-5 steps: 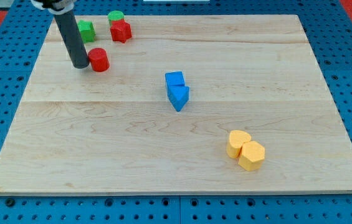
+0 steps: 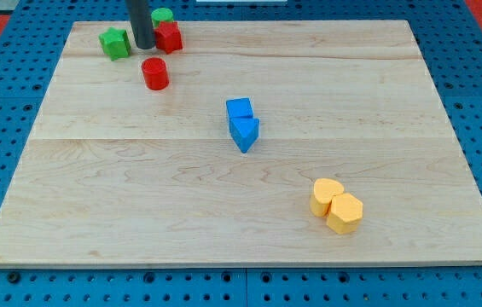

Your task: Push red star down a bit

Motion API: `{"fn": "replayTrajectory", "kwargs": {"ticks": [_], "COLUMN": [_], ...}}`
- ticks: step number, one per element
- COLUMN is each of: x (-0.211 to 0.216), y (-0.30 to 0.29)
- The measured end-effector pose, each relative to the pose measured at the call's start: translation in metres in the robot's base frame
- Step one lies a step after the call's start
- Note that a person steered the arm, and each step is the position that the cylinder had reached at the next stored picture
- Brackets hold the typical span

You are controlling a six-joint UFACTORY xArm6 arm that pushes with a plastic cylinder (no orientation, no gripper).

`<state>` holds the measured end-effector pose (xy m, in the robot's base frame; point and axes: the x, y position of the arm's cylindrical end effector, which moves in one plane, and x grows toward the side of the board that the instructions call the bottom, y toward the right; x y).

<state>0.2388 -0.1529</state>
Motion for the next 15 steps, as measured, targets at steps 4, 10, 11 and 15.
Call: {"fn": "replayTrajectory", "kwargs": {"ticks": [4,10,11,15], "x": [-0.018,0.004,0.020,0.056], "y": [0.060,0.246,0.234,0.204]}}
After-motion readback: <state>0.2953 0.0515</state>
